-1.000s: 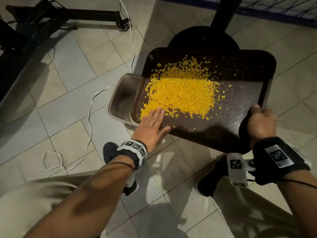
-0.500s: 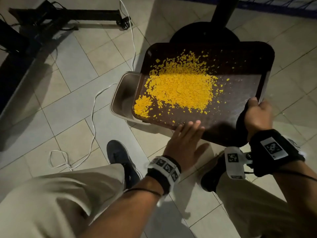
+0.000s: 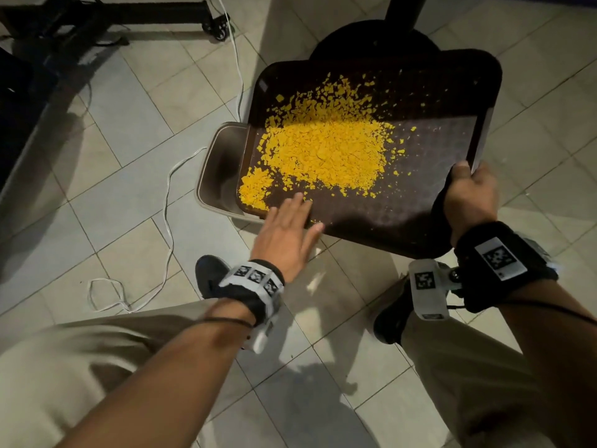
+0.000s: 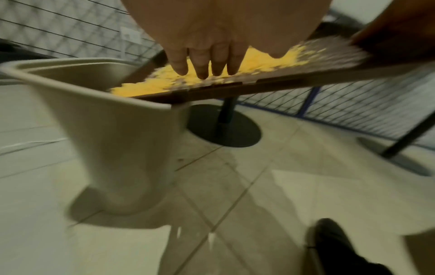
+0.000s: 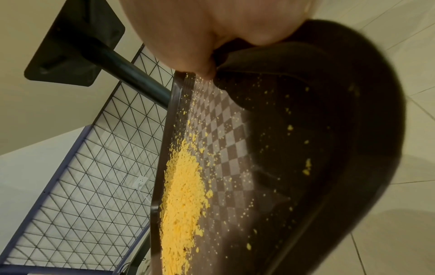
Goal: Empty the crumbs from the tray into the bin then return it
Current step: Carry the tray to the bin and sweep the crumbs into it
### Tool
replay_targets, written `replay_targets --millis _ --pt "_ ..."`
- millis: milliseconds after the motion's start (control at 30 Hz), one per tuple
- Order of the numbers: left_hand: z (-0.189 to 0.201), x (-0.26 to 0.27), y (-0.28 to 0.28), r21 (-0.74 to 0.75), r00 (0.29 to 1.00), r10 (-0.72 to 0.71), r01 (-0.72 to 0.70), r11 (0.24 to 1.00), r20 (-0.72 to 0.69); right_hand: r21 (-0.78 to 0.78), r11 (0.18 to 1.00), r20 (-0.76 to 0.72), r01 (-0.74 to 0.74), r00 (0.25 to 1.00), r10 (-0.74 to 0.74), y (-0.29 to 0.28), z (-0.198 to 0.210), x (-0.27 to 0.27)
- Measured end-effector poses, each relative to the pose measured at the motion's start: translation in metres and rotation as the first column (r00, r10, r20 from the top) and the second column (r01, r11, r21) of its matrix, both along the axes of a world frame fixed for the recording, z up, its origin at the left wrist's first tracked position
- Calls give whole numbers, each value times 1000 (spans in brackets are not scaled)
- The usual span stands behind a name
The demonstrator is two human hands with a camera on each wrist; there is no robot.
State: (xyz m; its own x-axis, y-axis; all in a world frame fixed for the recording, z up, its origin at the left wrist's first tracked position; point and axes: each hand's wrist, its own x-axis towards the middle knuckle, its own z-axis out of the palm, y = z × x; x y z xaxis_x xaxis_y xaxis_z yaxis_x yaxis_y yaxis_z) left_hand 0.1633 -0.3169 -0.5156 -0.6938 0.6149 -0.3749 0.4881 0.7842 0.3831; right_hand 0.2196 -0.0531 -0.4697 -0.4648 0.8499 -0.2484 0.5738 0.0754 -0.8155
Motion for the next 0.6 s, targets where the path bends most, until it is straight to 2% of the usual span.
replay_targets --millis 100,167,267,367,500,600 --pt "12 43 33 128 990 -134 140 982 -51 10 1000 -6 -9 1000 9 0 0 -1" --pt "7 58 40 114 982 -179 184 976 -58 10 1000 -13 -14 1000 14 1 0 -1" --pt "-1 46 25 94 992 -107 113 989 -63 4 1000 -26 -21 999 21 3 -3 1" --pt "-11 15 -9 -57 1000 -8 7 998 -26 -6 1000 -44 -18 999 18 5 -5 1" --pt "-22 -22 -46 -196 991 127 -131 972 -31 17 999 -37 -33 999 34 3 -4 -2" --pt "-16 -24 -38 -174 992 123 -127 977 -37 29 999 -58 -43 997 44 1 -1 -2"
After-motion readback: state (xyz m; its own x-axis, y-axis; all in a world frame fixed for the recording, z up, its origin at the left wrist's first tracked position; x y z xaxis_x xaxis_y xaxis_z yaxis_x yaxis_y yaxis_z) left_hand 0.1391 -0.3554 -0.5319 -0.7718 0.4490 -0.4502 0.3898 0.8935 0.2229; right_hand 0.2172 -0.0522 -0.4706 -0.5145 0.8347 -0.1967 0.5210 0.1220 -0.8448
